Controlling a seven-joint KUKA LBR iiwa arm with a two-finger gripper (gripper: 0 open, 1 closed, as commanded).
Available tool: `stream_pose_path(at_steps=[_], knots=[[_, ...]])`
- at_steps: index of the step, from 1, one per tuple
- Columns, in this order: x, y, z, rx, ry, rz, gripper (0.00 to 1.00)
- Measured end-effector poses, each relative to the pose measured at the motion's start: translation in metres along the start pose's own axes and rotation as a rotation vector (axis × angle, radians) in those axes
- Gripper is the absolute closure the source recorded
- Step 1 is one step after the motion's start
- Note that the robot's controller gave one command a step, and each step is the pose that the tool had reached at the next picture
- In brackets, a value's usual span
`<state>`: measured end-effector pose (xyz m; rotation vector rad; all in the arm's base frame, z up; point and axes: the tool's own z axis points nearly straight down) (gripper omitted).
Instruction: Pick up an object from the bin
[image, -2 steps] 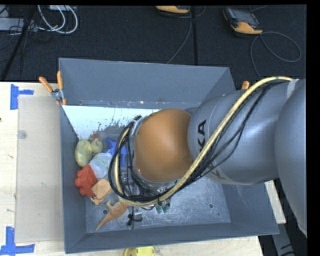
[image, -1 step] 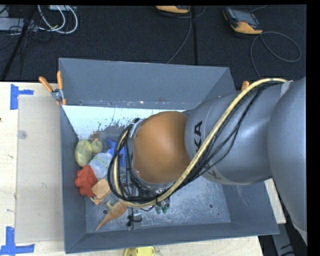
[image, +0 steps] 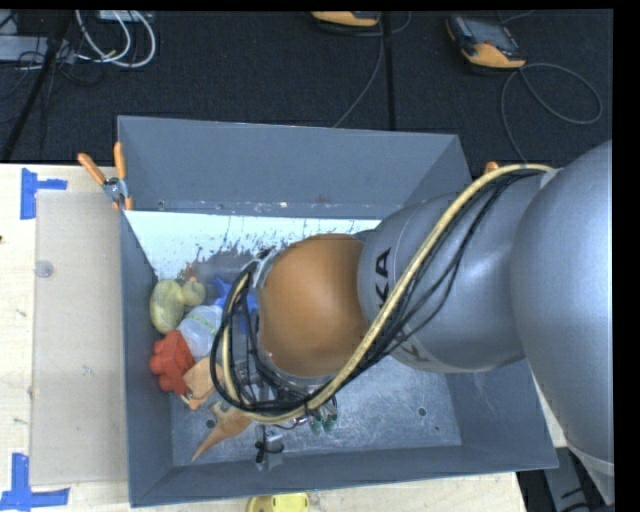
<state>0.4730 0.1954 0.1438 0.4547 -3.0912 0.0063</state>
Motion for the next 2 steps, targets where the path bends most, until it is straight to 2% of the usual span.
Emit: stream_pose_path(at_steps=[1, 2], knots=[[-0.009, 0.003, -0.001, -0.001, -0.021, -0.123, 0.00], [-0.020, 0.005, 0.073, 0.000, 0.000, -0.118, 1.00]])
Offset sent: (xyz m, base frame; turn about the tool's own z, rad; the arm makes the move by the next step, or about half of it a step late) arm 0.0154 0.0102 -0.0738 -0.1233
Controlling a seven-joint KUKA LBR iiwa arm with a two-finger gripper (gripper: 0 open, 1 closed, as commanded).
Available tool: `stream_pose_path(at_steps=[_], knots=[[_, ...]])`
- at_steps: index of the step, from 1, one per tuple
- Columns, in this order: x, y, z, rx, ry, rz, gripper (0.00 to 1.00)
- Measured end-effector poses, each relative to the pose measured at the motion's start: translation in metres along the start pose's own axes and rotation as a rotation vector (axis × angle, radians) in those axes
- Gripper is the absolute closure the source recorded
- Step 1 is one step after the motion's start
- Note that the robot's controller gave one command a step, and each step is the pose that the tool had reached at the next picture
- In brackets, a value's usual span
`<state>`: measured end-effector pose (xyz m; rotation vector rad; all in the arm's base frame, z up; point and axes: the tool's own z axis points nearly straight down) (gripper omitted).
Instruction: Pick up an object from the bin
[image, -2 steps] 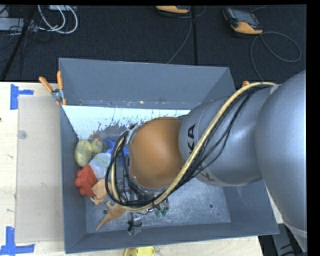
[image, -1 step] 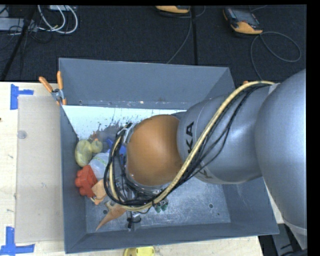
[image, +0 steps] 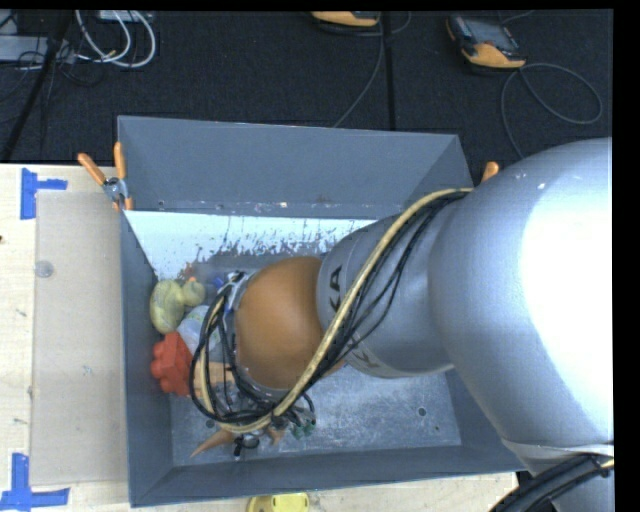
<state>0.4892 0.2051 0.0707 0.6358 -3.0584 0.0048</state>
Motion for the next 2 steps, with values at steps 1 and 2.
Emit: stream_pose_path(at_steps=[1, 2], knots=[[0.000, 0.000, 0.000, 0.000, 0.000, 0.001, 1.00], [0.004, -0.004, -0.163, 0.000, -0.005, -0.003, 1.00]])
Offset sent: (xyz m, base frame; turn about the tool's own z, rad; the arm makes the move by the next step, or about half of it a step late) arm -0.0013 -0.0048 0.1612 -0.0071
